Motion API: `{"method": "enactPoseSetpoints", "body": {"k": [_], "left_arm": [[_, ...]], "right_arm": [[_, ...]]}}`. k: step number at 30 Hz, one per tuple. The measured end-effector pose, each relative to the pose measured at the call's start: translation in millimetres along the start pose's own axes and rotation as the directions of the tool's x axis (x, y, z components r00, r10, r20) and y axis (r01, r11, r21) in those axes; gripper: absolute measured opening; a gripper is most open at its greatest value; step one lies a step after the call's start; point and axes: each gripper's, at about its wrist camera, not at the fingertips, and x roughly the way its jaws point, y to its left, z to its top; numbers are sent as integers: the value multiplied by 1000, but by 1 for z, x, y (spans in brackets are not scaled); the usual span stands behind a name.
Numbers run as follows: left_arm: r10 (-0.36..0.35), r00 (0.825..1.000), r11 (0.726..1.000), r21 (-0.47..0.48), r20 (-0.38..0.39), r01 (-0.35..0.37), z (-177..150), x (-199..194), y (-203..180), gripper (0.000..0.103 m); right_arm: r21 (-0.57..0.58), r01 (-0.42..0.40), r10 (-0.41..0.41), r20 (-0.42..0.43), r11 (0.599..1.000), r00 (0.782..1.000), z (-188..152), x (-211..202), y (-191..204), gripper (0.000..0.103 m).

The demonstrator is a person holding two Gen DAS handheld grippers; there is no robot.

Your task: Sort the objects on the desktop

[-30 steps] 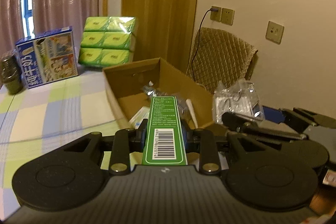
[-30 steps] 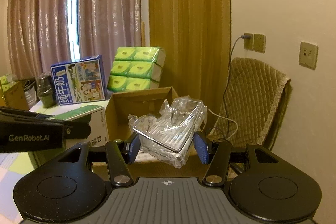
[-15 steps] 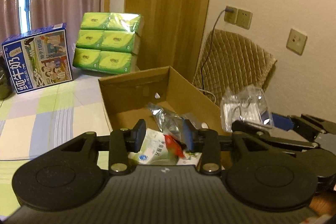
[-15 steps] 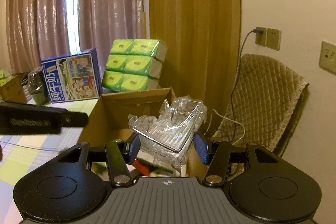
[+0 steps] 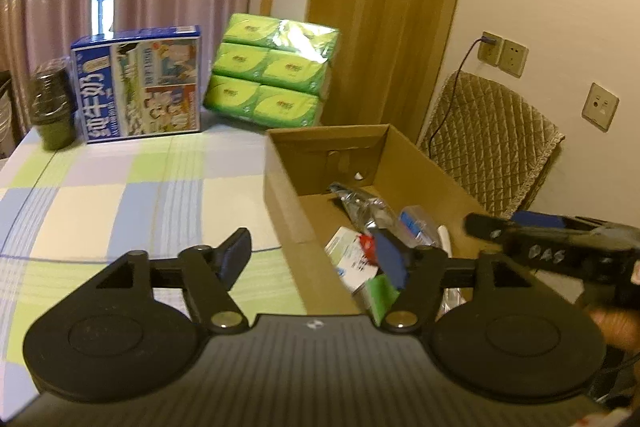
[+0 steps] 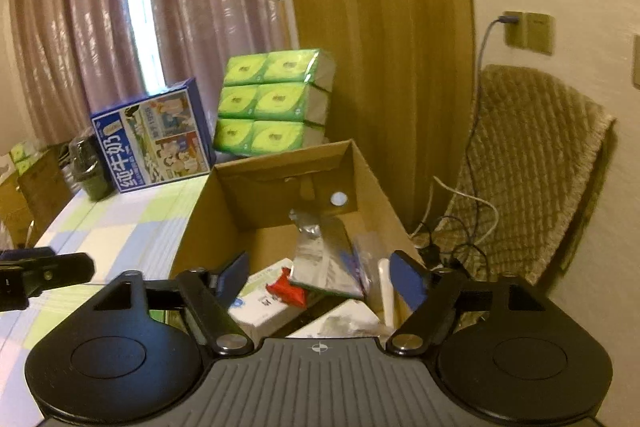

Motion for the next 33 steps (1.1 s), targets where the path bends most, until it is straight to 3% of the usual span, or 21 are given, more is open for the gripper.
{"method": "enactPoseSetpoints", "body": {"k": [9, 11, 20, 33], "left_arm": [[25, 1000, 999, -45, 1, -25, -23, -42, 5, 99], [22, 1000, 999, -41, -1, -22, -27, -53, 1, 102], [71, 997, 997, -6, -7, -71, -44, -96, -26, 102], [48, 997, 996, -74, -56, -52, -54, -144, -40, 102]], "right_arm": [[51, 8, -7, -5, 999, 1000, -22, -60, 4, 94], [46, 11, -10, -17, 999, 1000, -24, -73, 7, 98], [25, 9, -7, -67, 1000, 998, -32, -124, 10, 101], [22, 30, -28, -94, 999, 995, -45, -181, 21, 101]]}}
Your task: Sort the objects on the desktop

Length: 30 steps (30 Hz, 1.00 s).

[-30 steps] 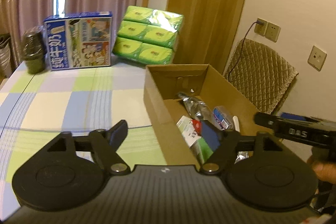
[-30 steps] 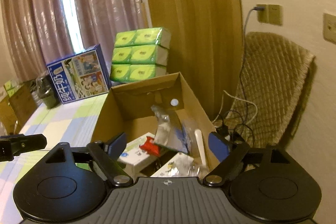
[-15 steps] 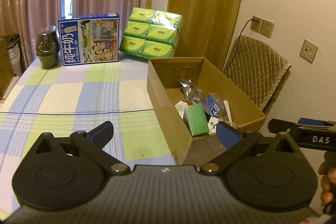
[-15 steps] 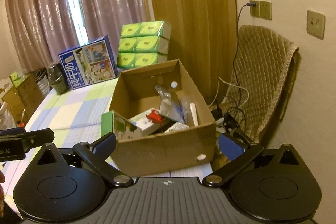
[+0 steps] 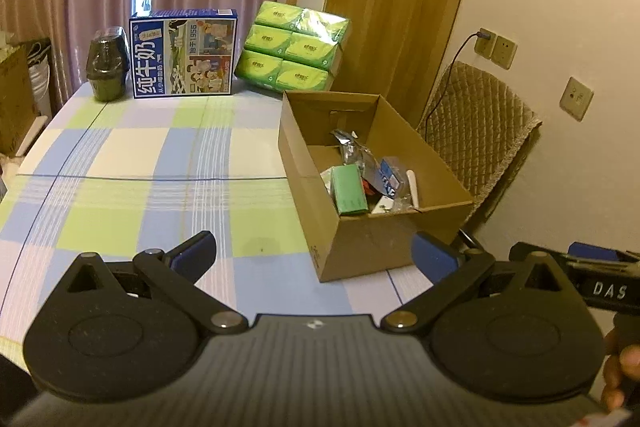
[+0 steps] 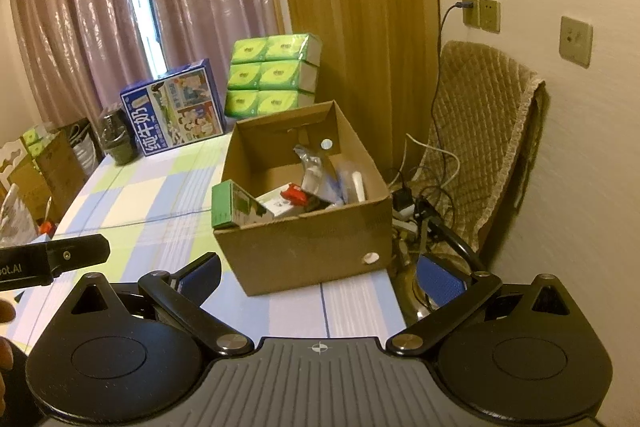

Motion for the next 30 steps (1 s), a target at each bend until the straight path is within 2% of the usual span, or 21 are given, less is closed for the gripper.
{"method": "enactPoseSetpoints", "body": {"k": [14, 30], "left_arm": [[-3, 1000, 999, 34, -12, 3, -19, -38, -11, 102], [7, 1000, 999, 49, -19, -6, -24, -36, -16, 102]], "right_arm": [[-32, -16, 16, 22, 999, 1000, -13, -48, 20, 101], [-35, -6, 7, 19, 999, 1000, -16, -49, 20, 101]]}}
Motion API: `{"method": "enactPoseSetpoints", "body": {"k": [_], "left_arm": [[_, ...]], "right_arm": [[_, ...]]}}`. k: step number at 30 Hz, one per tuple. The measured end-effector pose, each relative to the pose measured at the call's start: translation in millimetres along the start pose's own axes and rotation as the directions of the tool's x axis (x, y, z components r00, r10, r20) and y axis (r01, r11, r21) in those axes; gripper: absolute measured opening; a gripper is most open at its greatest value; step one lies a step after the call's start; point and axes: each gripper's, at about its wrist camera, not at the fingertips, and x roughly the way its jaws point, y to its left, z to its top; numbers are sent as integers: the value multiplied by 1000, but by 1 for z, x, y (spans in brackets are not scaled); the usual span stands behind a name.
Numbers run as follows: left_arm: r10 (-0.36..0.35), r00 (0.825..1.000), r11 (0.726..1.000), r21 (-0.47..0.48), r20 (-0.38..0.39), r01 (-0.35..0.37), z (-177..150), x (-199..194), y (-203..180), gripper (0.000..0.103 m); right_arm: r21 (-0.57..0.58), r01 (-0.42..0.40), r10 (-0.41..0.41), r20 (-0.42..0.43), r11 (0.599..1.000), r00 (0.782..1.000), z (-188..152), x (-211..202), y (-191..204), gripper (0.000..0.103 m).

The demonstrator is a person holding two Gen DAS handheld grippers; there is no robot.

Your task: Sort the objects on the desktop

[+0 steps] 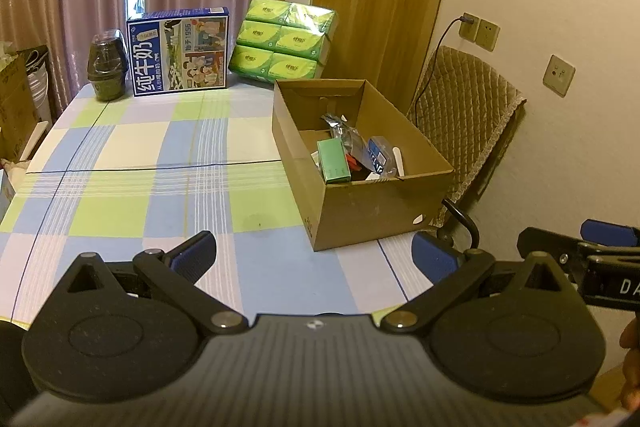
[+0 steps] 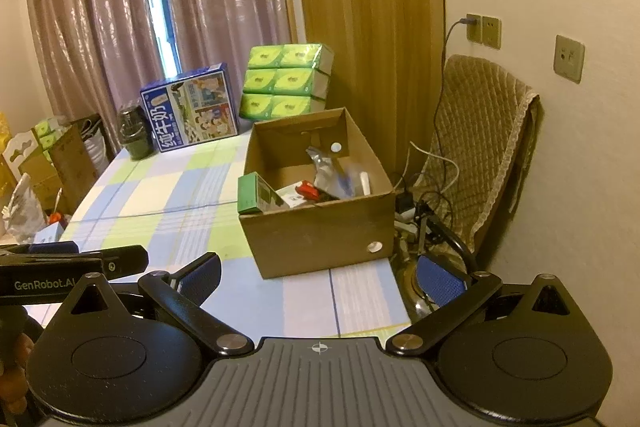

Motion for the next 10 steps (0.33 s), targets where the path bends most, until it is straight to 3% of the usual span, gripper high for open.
{"method": "enactPoseSetpoints", "body": {"k": [7, 10], "left_arm": [[-14, 1000, 1000, -7, -13, 13, -1, 3, 1, 102], [-9, 1000, 1000, -4, 17, 9, -5, -1, 1, 102]], "right_arm": [[-4, 3, -3, -5, 1000, 1000, -1, 3, 1, 101], [-5, 3, -3, -8, 1000, 1000, -3, 4, 2, 101]]}}
